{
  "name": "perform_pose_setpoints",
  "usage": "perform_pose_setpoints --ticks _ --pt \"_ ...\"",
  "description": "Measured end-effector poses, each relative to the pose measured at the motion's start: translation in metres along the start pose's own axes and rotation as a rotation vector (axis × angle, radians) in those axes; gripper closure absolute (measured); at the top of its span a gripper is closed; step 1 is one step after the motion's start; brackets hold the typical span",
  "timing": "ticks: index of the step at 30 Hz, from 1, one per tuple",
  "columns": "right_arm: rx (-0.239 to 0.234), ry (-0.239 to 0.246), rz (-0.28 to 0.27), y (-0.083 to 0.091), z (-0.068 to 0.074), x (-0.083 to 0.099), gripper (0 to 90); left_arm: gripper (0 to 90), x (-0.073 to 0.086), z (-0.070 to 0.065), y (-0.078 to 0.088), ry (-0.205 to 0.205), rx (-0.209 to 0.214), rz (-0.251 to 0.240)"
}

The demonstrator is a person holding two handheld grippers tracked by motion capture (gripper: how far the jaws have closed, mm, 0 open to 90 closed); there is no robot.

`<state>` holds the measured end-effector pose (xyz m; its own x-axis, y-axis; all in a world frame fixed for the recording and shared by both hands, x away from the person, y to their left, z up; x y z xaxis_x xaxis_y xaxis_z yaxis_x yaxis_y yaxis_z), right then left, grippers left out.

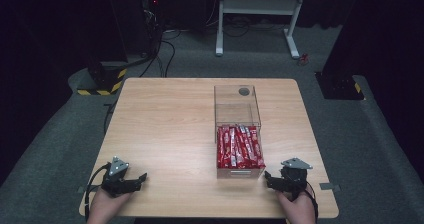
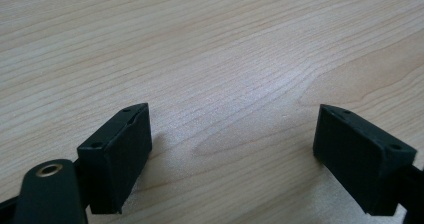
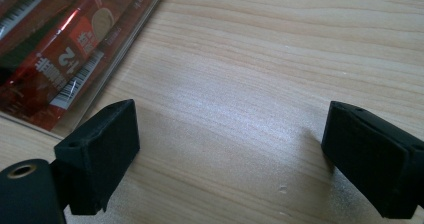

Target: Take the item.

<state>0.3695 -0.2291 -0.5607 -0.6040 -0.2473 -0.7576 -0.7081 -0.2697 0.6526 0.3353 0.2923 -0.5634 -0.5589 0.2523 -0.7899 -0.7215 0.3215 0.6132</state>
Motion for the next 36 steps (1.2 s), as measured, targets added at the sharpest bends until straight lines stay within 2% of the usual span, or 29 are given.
perform_pose_setpoints --ticks 11,16,22,28,36 --pt "-0.003 -0.001 0.002 0.001 0.001 0.000 8.0 16.5 -0.001 0.000 0.000 0.002 -0.005 0.010" --pt "-0.003 0.000 0.002 0.001 0.001 0.001 8.1 20.1 -0.003 0.000 0.001 0.024 -0.015 0.019" --pt "-0.002 0.000 0.002 0.001 0.001 0.001 8.0 24.5 -0.005 -0.004 0.002 0.042 0.010 0.008" --pt "-0.005 0.001 0.002 0.000 0.001 0.000 8.0 26.5 -0.009 -0.012 0.001 0.012 0.018 -0.015" --pt "-0.008 0.006 0.002 0.000 0.000 0.000 8.0 29.6 -0.012 -0.020 0.001 0.019 0.040 -0.039"
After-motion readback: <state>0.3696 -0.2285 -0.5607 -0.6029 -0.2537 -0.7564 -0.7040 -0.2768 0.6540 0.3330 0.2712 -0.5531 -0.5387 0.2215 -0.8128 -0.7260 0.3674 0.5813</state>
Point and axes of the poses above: each handheld gripper's, and its own axes: y roughly backward along the jaws, x roughly out of its underside, z roughly to its left, the point moved 5 cm from there along -y, roughly forward along the jaws, and after that the axes turned 5 degrees about -z, right-handed, at the moved point
